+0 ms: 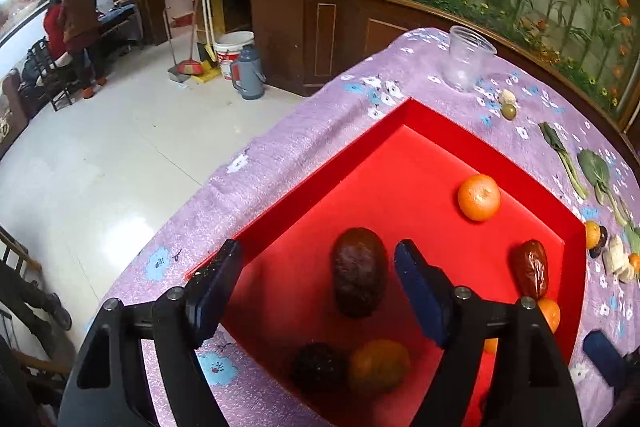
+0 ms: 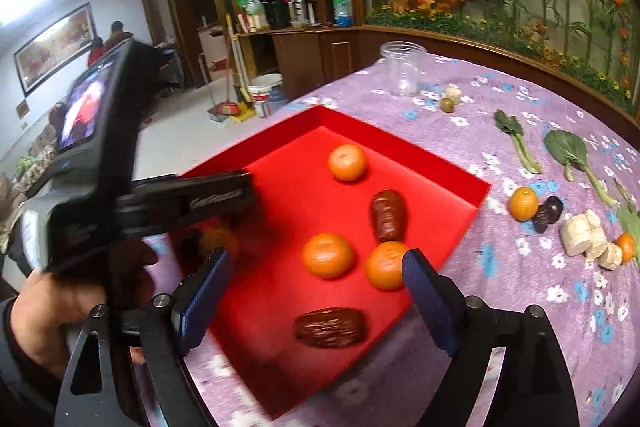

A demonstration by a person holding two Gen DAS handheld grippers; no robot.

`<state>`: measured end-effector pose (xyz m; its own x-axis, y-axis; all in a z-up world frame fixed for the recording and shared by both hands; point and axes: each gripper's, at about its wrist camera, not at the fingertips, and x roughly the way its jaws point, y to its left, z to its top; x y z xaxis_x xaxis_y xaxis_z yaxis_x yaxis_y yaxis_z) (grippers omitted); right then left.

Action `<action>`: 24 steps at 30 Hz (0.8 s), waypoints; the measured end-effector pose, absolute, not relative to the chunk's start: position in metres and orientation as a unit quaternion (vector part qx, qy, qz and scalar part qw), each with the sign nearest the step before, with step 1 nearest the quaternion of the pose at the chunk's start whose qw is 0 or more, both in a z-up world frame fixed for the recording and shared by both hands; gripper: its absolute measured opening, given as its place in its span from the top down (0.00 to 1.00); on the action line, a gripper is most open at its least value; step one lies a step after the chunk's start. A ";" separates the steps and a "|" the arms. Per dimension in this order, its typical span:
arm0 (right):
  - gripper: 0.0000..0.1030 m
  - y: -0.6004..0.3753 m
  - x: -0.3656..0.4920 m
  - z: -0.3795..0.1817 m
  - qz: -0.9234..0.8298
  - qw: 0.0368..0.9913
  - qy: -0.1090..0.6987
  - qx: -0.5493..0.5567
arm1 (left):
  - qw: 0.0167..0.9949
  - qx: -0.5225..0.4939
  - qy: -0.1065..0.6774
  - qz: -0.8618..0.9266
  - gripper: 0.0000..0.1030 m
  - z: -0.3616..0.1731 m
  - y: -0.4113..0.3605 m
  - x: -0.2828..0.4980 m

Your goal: Organize fruits

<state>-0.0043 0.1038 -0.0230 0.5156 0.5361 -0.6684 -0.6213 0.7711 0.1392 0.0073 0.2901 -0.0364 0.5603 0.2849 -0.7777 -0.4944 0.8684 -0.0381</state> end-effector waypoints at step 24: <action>0.11 0.115 -0.048 -0.052 0.421 0.802 0.411 -0.100 | 0.855 -0.083 0.452 0.239 0.24 -0.047 0.273 -0.021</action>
<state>-0.0481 0.1153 -0.0523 0.3077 0.5933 -0.7439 -0.7575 0.6258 0.1858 -0.0207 0.2734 -0.0468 0.4768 0.3335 -0.8133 -0.4842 0.8718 0.0737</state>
